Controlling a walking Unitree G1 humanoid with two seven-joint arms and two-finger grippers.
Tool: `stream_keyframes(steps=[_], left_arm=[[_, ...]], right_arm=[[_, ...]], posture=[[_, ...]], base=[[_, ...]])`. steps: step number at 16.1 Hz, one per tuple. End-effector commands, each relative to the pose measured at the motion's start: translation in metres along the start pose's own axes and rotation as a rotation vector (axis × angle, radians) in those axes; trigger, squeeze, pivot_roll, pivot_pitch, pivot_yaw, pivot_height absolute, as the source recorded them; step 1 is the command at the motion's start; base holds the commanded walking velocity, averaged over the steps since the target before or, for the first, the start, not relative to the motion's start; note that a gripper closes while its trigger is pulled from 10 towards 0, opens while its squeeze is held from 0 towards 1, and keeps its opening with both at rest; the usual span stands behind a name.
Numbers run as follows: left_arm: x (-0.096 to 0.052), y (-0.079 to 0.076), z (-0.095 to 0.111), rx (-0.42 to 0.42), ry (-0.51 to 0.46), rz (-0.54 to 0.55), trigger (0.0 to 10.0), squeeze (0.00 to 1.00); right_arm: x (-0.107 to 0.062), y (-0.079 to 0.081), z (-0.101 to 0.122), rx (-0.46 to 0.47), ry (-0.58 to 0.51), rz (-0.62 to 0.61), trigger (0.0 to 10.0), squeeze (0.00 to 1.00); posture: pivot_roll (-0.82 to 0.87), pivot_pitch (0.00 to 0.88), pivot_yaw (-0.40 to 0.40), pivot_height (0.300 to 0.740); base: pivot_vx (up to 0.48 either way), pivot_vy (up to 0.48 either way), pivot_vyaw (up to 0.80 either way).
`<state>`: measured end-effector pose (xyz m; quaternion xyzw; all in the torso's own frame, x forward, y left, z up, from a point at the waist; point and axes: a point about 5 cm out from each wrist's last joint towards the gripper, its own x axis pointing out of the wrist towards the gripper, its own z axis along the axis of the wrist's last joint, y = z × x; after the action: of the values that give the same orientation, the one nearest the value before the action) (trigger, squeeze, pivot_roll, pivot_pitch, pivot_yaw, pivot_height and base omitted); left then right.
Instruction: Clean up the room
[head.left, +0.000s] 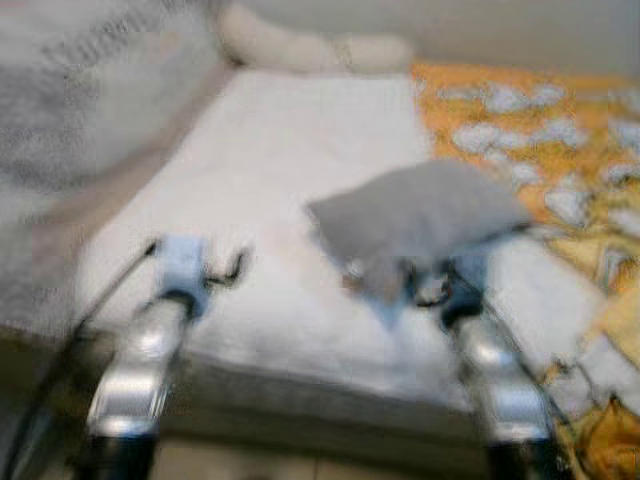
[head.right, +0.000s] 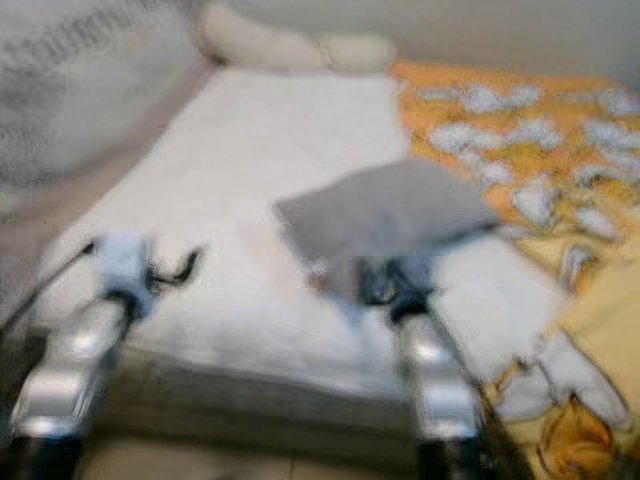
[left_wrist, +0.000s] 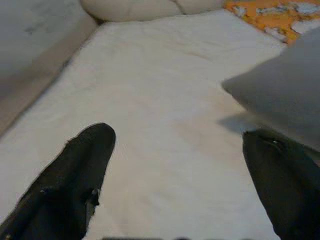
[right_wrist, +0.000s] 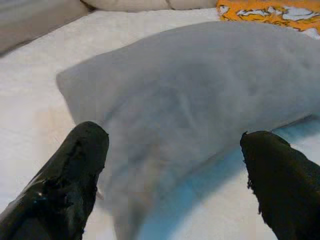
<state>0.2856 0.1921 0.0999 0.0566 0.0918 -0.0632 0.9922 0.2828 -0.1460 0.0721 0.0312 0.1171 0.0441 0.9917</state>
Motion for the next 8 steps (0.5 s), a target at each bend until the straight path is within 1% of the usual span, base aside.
stream_keyframes(steps=[1, 8], left_arm=[[0.0047, -0.0120, 0.0087, 0.002, -0.032, -0.045, 10.0, 0.00], [0.0037, -0.0119, 0.0068, 0.006, -0.026, -0.048, 10.0, 0.00]], right_arm=[[-0.0012, -0.0167, 0.0053, -0.018, -0.024, -0.048, 10.0, 1.00], [-0.0015, -0.0172, 0.0041, -0.023, -0.027, -0.050, 10.0, 1.00]], posture=[[-0.04, 0.000, 0.008, 0.740], [-0.03, 0.000, 0.007, 0.740]], base=[[0.446, 0.000, 0.00], [0.444, 0.000, 0.00]])
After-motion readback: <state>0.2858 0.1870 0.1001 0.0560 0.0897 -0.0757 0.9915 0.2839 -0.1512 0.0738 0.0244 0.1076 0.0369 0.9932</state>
